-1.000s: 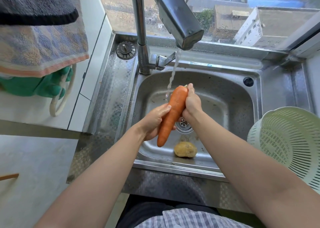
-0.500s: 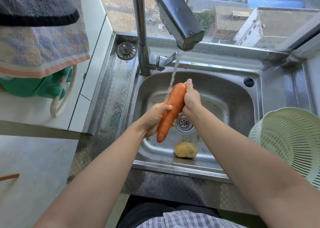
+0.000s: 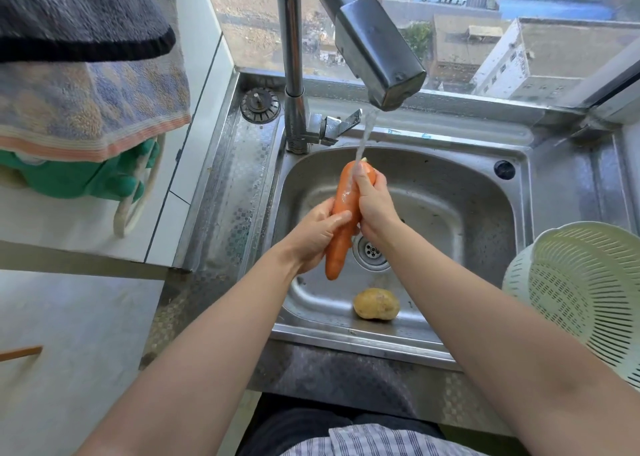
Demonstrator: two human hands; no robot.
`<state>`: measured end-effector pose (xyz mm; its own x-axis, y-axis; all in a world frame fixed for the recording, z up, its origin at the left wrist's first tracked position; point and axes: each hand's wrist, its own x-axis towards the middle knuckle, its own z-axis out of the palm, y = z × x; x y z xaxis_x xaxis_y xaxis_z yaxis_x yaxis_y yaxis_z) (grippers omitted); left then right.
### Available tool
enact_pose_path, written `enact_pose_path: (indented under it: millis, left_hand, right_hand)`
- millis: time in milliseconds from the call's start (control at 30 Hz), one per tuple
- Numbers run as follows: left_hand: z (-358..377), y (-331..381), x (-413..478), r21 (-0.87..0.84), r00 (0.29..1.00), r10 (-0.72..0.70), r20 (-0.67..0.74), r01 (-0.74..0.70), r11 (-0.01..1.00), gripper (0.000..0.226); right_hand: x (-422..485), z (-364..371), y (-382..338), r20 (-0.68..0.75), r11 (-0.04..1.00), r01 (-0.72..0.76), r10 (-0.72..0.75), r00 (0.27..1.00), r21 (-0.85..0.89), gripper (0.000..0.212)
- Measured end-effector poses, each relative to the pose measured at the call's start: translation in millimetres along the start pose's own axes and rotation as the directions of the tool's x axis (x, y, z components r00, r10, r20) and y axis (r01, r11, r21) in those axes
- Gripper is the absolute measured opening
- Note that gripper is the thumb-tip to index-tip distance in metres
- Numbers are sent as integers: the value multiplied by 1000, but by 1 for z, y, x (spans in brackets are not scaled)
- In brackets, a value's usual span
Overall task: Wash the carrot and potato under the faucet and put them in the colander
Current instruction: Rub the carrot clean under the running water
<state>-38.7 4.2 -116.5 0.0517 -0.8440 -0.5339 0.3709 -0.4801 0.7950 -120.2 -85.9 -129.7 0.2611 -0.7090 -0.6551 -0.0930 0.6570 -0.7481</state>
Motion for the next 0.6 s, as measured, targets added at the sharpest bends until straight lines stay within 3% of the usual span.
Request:
enact_pose_path:
  millis: [133,233,300,400,433,500,600]
  left_hand:
    - [4,5,7,92,977,-7,-213,27,995,45]
    - [6,4,8,66,932,-48,-360,76,995,60]
    - [8,3,7,67,918,-51,-393,83,994,63]
    - [10,2,5,83,926,-34,-376,70,994,54]
    - [9,1,5,70,925,-37,-378,68,995,52]
    - [6,-1,8,8,914,-61,-401,70,998,53]
    - [0,-1,10,-99,881,-133,-453,99,990,55]
  right_hand:
    - [-1,-8,8,242,998,59,-51,969,-27,85]
    - [-10,-10,9,312,997,64,-49,949,-39,102]
    - [-13,-3,12,226,991,102,-79,971,-91,89]
    - [-8,11,11,-44,975,142,-151,988,-174,67]
    - [-7,12,9,-45,977,127,-137,990,-174,67]
    - [-10,6,6,132,979,105,-82,988,-178,79]
    - [-18,-3,6,380,979,84,-7,925,-187,111]
